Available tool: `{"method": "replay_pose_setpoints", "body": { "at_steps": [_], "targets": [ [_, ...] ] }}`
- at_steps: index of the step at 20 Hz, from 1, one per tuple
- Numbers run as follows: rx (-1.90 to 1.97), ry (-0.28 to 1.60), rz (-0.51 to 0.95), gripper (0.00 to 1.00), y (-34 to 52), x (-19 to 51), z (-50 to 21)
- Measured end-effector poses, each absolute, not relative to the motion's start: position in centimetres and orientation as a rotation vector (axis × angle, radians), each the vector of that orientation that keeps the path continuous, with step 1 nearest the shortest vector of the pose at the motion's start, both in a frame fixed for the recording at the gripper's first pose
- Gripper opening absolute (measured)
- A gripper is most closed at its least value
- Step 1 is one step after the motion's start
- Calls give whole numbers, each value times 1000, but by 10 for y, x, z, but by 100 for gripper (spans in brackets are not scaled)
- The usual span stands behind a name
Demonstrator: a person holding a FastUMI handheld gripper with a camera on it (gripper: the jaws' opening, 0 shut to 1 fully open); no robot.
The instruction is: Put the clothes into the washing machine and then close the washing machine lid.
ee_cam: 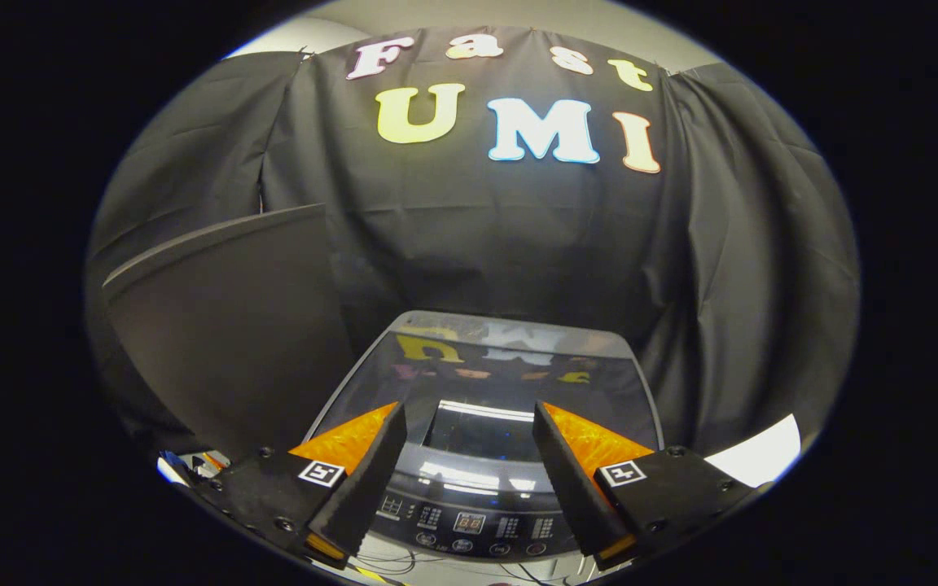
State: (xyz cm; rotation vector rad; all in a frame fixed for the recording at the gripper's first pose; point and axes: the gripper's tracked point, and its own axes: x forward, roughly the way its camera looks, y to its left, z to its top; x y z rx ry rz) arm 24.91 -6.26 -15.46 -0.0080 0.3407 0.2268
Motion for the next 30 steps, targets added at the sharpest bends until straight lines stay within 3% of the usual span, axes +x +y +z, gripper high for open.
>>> {"method": "replay_pose_setpoints", "body": {
  "at_steps": [10, 21, 30],
  "targets": [
    [70, 73, 176, 98, -70, 163, -130],
    [63, -32, 21, 97, -69, 4, -101],
    [29, -121, -4, 98, -68, -69, -51]
  ]
}}
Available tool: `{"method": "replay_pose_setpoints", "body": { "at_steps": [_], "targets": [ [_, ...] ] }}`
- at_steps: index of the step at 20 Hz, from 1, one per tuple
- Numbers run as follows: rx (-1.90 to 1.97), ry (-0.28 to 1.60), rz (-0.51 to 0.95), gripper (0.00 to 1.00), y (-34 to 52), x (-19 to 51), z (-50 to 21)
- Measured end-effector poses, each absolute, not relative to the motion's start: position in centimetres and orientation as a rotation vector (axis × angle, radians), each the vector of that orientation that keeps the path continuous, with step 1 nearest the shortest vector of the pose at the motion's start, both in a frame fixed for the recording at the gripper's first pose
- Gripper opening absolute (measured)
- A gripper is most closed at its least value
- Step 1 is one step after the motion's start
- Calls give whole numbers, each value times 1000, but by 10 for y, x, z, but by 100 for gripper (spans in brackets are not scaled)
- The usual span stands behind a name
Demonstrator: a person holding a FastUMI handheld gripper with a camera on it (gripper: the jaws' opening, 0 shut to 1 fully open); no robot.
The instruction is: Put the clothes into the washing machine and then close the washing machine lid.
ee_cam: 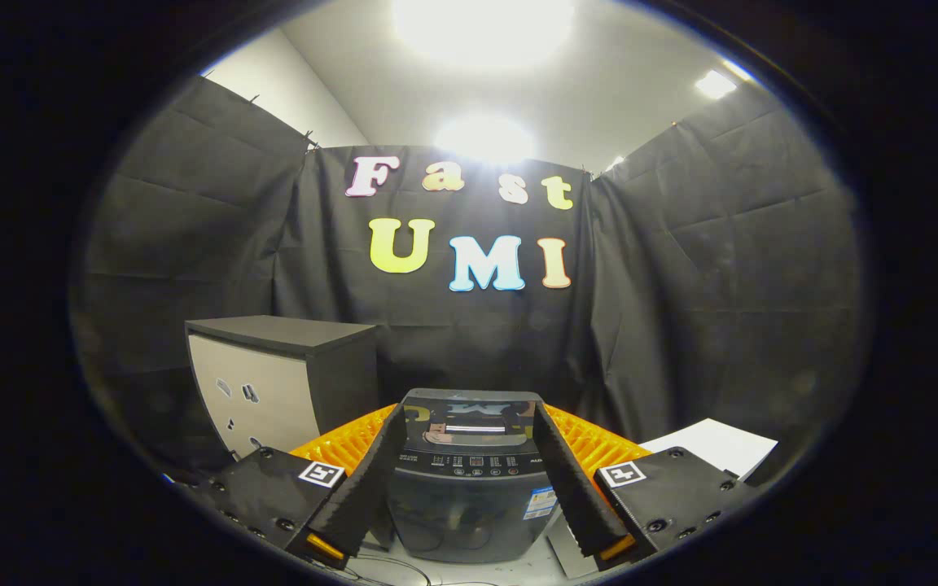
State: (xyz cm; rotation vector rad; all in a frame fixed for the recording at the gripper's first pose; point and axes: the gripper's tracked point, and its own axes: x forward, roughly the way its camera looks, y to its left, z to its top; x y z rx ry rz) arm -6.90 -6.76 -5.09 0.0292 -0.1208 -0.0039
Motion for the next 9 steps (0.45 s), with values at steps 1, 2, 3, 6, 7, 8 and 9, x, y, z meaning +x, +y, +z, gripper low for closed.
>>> {"method": "replay_pose_setpoints", "body": {
  "at_steps": [1, 2, 3, 6, 7, 8, 9],
  "targets": [
    [24, -124, -10, 98, -70, -74, -49],
    [28, -125, -16, 98, -74, -77, -49],
    [38, -120, -24, 98, -78, -81, -51],
    [53, -122, -39, 98, -83, -89, -52],
    [46, -126, -43, 98, -84, -92, -52],
    [41, -123, -43, 98, -86, -92, -52],
    [36, -116, -37, 98, -86, -95, -54]
  ]
}}
